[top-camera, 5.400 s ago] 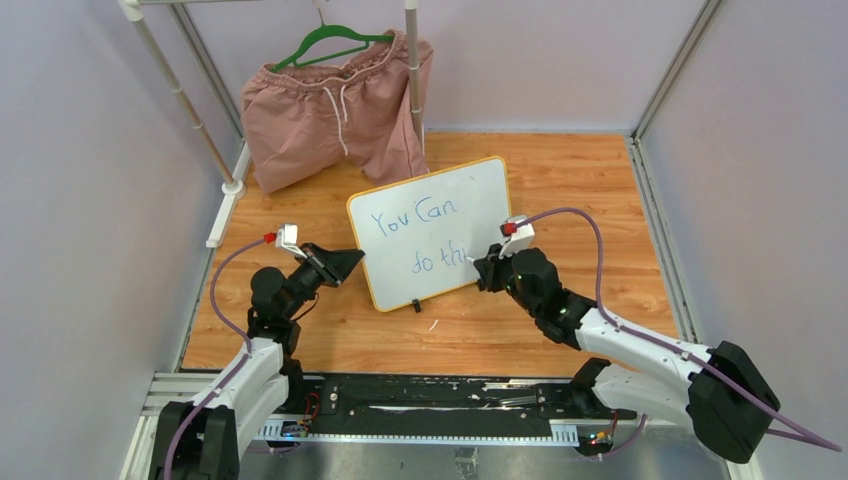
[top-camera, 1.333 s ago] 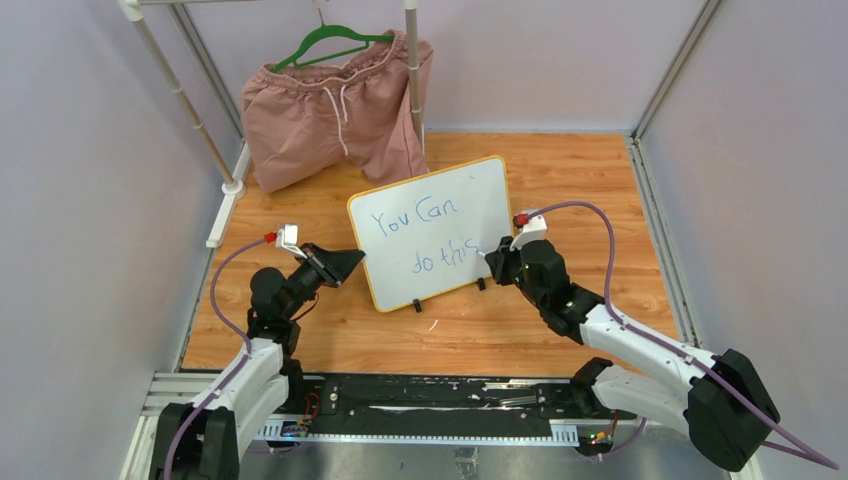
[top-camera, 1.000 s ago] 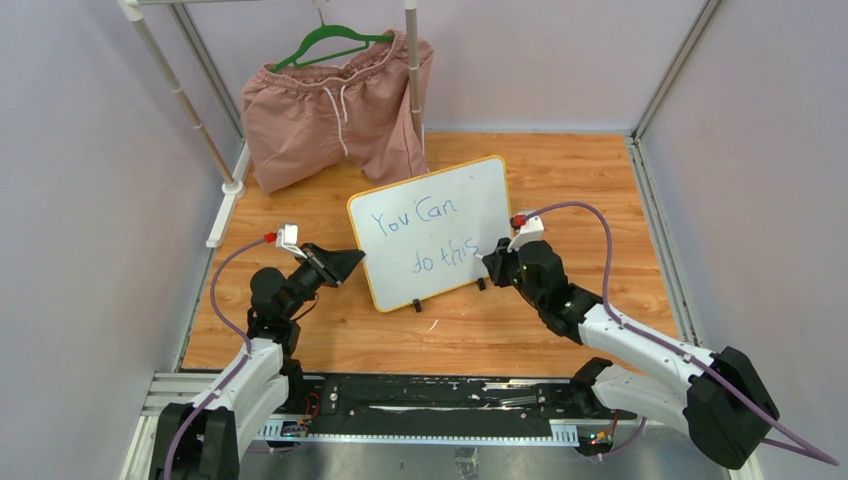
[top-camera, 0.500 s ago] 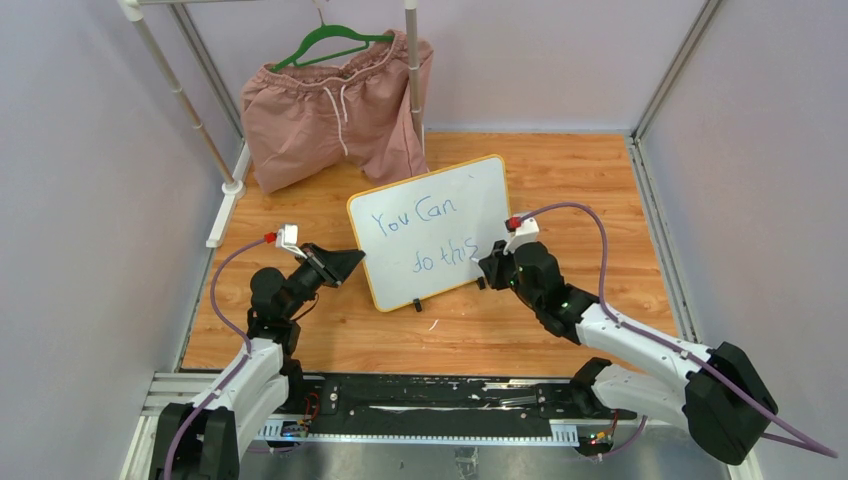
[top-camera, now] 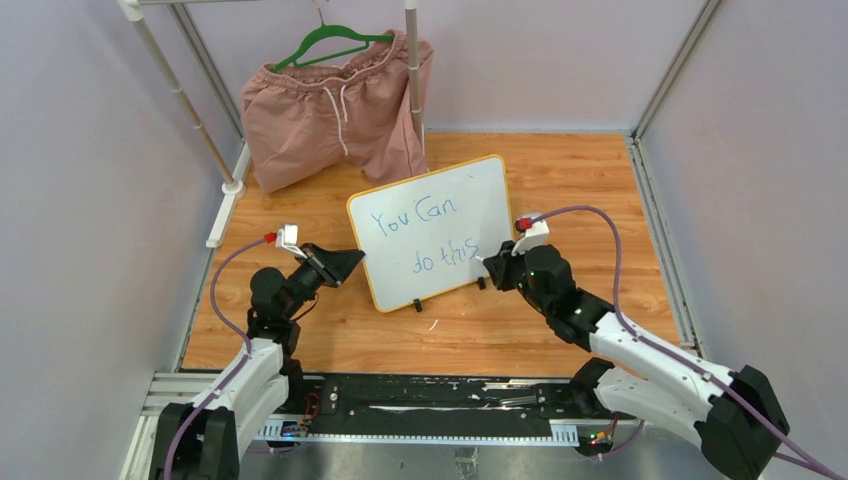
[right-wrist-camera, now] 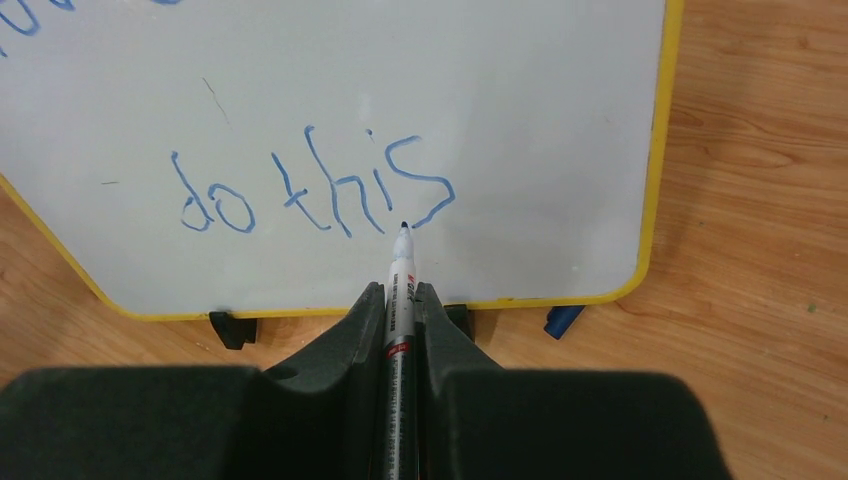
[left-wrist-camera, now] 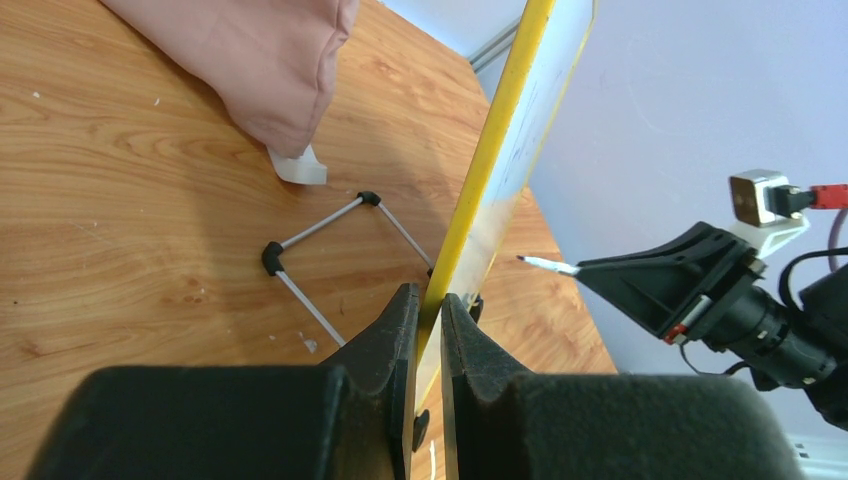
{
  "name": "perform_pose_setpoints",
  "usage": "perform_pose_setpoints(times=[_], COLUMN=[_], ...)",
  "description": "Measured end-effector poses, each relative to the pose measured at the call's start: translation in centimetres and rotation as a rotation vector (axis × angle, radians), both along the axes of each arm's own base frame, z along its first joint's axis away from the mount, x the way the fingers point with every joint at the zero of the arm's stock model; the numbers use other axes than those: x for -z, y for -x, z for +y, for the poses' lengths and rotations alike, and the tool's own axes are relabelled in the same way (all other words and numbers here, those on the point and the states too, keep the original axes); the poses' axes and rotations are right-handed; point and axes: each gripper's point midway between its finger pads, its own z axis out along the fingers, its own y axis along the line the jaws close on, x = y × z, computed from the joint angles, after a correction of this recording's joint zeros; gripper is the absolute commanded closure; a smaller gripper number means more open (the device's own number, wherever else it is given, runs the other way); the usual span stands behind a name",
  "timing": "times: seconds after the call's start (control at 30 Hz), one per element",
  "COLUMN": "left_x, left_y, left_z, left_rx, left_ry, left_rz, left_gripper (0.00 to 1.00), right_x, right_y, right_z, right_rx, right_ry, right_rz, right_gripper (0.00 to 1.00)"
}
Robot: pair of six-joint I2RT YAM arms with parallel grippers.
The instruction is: Write a sentence on the whiteboard
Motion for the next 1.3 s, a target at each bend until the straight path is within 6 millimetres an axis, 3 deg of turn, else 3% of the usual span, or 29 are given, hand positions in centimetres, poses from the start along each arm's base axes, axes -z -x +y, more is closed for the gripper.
perform_pose_setpoints(times=[0.37, 0.7, 1.0, 1.3], left_x=[0.0, 0.3, 0.2, 0.4], left_y=[0.0, 0.0, 0.1, 0.2], left_z=[0.0, 0.0, 0.0, 0.1], left_rx=[-0.001, -0.001, -0.001, -0.007], left_ry=[-0.003, -0.007, -0.006, -0.006], left_rz=[-0.001, 0.002, -0.001, -0.004], left_gripper=[1.00, 1.00, 1.00, 1.00], right_x=[-5.5, -3.0, -3.0, -1.5], right_y=[1.7, 2.4, 1.4, 0.5], right_z=[-3.1, -5.3, -4.5, -3.5], right_rx=[0.046, 0.095, 0.097, 0.080], right_ry=[-0.077, -0.061, -0.087, -0.058], right_rz=[-0.166, -0.226, -0.258, -0.224], right_gripper=[1.00, 1.00, 1.00, 1.00])
